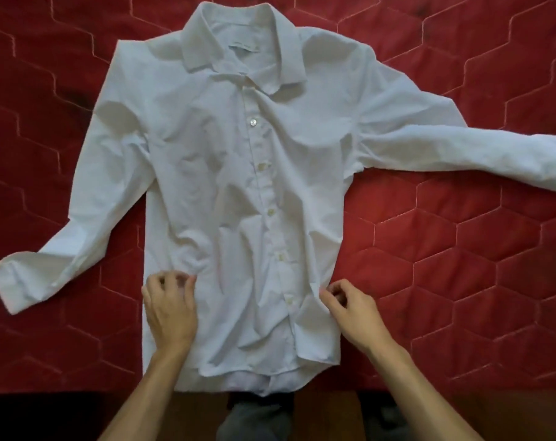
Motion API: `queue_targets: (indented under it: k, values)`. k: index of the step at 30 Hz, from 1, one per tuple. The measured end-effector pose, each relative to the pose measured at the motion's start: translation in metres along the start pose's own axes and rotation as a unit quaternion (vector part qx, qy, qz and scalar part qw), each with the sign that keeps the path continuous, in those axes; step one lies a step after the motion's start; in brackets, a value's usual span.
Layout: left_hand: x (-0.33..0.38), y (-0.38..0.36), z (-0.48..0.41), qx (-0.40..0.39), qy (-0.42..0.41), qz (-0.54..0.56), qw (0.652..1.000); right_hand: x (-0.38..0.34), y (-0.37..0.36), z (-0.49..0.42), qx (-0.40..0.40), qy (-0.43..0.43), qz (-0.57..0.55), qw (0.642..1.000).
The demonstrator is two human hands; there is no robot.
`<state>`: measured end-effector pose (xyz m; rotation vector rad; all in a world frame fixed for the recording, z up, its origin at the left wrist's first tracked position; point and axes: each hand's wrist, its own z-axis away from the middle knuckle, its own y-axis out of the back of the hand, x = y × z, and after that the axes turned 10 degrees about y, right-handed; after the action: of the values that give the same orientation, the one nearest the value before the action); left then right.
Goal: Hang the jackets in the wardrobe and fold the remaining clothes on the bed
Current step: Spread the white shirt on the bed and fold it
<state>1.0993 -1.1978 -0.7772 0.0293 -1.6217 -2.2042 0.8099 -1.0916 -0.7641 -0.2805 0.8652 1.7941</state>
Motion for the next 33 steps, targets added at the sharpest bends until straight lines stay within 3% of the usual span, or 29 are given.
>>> queue_targets:
  k: [3,7,12,16,19,22,26,30,33]
  values:
    - [-0.013,0.015,-0.013,-0.033,0.038,0.057,0.997,0.011,-0.008,0.010,0.004,0.047,0.073,0.996]
    - [-0.028,0.041,-0.030,-0.027,0.050,0.110,0.992,0.012,-0.006,0.030,0.064,0.011,-0.027,0.998]
    - [-0.051,0.070,-0.051,-0.009,0.070,0.114,0.991,0.023,-0.026,0.074,-0.025,-0.007,-0.019,0.999]
    - [-0.078,0.068,-0.004,-0.133,0.076,0.051,0.987,0.019,-0.057,0.106,-0.021,0.038,0.071,0.997]
    - [-0.115,0.054,0.047,-0.218,0.027,-0.072,0.973,0.025,-0.080,0.110,0.057,0.028,0.163,0.985]
    - [-0.134,0.039,0.071,-0.175,0.026,-0.117,0.977,0.027,-0.080,0.104,0.172,-0.039,0.079,0.981]
    - [-0.134,0.039,0.067,-0.061,0.058,-0.097,0.992,0.040,-0.056,0.112,0.245,-0.102,-0.009,0.964]
    - [-0.137,0.048,0.050,-0.027,0.162,-0.096,0.982,0.072,-0.033,0.129,0.226,-0.216,0.005,0.950]
    - [-0.127,0.052,0.052,-0.029,0.235,-0.097,0.967,0.077,-0.030,0.131,0.181,-0.190,-0.006,0.965]
